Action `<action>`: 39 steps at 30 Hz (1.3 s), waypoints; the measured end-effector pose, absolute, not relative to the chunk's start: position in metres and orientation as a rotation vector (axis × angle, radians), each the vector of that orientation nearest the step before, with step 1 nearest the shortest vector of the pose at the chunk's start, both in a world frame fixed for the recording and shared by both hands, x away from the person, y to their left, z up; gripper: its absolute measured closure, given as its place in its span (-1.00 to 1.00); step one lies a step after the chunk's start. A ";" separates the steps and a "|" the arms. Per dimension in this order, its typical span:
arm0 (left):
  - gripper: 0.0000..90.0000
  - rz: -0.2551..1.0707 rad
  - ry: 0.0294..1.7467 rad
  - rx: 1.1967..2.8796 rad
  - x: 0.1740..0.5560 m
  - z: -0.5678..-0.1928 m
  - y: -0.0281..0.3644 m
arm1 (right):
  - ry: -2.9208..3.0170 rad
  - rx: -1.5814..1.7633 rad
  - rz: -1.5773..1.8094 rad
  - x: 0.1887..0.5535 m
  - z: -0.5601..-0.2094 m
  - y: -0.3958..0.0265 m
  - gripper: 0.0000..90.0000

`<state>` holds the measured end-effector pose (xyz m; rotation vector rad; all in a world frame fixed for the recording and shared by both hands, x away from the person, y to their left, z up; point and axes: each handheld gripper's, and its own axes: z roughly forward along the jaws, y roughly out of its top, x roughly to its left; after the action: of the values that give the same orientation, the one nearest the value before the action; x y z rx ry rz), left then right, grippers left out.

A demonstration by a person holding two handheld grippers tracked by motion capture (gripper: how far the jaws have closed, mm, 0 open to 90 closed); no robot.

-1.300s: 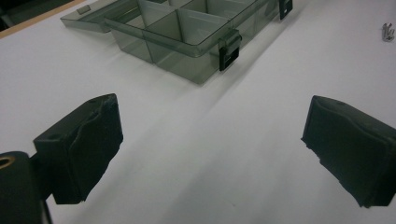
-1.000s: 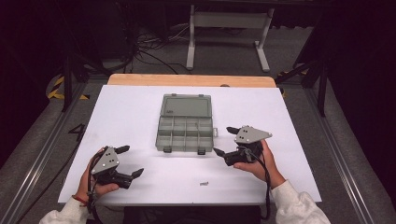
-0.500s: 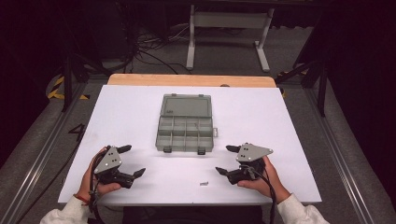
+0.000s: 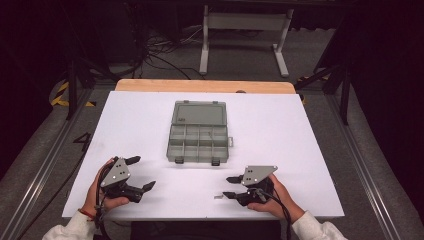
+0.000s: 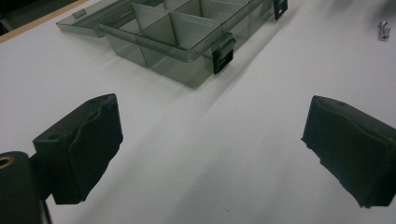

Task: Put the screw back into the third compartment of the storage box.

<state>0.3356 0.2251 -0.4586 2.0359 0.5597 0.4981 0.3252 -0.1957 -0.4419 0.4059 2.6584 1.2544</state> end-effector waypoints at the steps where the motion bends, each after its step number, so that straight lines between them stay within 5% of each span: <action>1: -0.88 0.499 0.559 2.037 0.336 -0.459 0.225 | 2.668 0.390 1.248 0.325 -0.444 -0.193 0.27; 23: -0.88 0.494 0.556 2.048 0.336 -0.459 0.224 | 2.734 0.368 1.207 0.329 -0.454 -0.173 0.64; 39: -0.88 0.493 0.555 2.050 0.336 -0.460 0.224 | 2.749 0.378 1.185 0.332 -0.458 -0.173 0.72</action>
<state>0.3360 0.2243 -0.4595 2.0498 0.5552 0.4934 0.3321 -0.1728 -0.4581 0.3775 2.7494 1.1851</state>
